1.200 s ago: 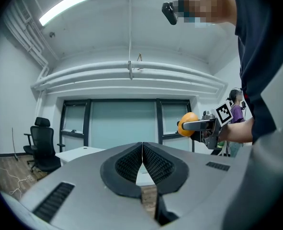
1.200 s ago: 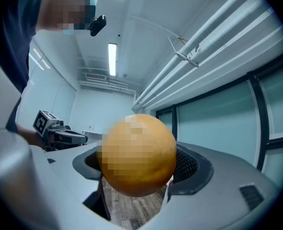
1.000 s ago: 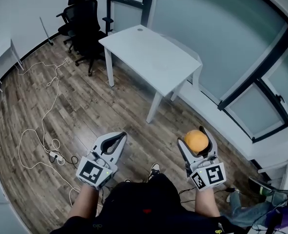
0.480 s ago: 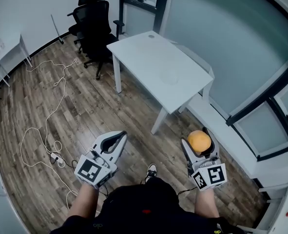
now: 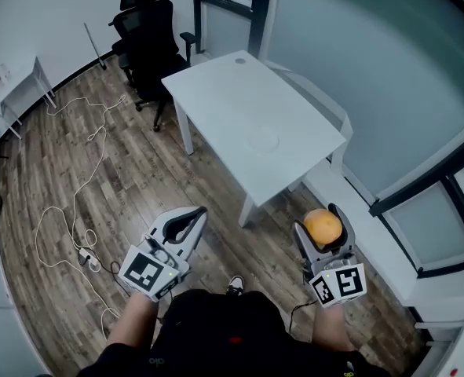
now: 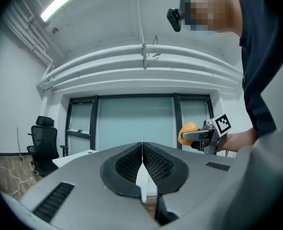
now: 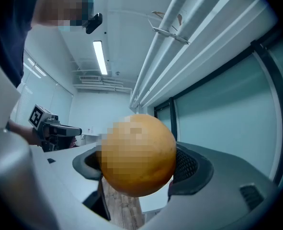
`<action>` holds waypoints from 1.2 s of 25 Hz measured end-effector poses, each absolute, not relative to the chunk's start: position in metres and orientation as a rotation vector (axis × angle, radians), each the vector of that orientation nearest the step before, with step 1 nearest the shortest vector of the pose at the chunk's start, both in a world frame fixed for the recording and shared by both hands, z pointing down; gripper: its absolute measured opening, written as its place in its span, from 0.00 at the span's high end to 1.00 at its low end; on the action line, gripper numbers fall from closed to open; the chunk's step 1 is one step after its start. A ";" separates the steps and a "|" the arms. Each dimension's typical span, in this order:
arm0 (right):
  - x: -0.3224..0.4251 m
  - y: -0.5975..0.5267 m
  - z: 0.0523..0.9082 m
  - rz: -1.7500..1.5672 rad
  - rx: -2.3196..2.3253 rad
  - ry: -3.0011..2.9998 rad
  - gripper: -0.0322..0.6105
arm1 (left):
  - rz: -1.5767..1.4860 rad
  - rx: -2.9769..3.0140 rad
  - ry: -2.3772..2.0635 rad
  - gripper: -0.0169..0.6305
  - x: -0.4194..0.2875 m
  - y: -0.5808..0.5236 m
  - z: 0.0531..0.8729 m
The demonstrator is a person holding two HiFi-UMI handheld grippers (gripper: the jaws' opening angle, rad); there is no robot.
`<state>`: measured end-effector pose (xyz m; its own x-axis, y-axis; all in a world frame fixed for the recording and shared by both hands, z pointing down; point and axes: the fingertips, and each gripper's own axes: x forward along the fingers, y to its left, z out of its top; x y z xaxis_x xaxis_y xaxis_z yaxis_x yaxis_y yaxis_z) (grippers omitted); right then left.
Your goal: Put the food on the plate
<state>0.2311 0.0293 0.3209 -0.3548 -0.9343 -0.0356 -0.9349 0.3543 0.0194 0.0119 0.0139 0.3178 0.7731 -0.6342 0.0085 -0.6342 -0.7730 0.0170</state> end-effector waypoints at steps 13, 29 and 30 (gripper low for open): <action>0.291 -0.068 0.364 -0.116 -1.755 2.558 0.36 | 0.158 2.908 -0.995 0.94 0.071 -0.082 0.350; 0.230 -0.280 0.398 -0.209 -1.923 2.664 0.36 | 0.082 2.831 -0.809 0.94 0.037 -0.306 0.384; 0.227 -0.295 0.407 -0.236 -1.947 2.675 0.36 | 0.070 2.820 -0.797 0.94 0.033 -0.319 0.388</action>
